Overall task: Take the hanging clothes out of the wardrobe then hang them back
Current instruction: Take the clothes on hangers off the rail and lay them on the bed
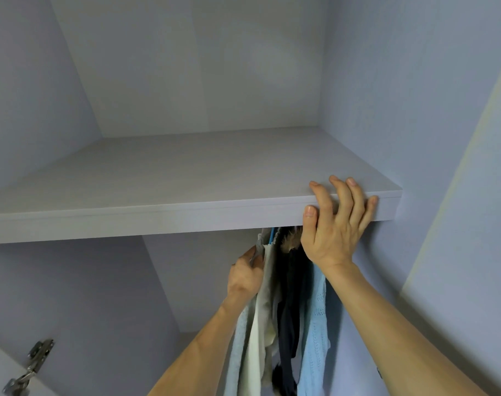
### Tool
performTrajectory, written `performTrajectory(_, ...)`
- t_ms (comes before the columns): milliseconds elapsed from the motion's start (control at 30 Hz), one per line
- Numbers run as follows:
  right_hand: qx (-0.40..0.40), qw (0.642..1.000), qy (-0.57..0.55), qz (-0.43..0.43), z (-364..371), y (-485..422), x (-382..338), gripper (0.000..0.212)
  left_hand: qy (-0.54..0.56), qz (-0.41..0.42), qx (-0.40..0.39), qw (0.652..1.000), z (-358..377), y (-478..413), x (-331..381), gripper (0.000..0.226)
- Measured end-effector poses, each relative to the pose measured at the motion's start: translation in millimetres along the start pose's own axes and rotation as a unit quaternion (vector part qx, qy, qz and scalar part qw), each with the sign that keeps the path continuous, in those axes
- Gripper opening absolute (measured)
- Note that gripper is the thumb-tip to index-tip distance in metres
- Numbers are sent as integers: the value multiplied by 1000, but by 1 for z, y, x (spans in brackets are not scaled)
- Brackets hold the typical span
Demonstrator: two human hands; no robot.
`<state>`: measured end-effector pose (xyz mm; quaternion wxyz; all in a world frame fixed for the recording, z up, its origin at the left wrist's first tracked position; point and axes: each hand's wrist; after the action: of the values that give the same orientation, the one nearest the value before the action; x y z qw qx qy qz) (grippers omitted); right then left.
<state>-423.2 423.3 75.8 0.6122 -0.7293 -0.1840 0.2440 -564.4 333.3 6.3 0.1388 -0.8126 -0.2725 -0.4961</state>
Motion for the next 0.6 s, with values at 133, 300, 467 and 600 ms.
performTrajectory(133,-8,1000,-5,6,-1,0,-1,37,71,-5,37,997,-4,-1,7,33)
performTrajectory(300,-16,1000,-6,9,-2,-2,0,37,142,-4,37,989,-10,4,14,34)
performTrajectory(467,-46,999,-2,13,-7,-2,-1,36,197,-16,31,980,-22,6,16,43)
performTrajectory(600,-71,997,0,20,-11,-3,-1,37,254,-23,42,966,-37,9,17,49)
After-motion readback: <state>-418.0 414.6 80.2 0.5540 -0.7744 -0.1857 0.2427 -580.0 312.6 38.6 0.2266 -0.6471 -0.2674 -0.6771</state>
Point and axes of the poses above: each hand's wrist, its own y-axis away from the middle knuckle, its own z-axis out of the palm, x = y × z, and after that the axes turned 3 degrees about y, right-handed
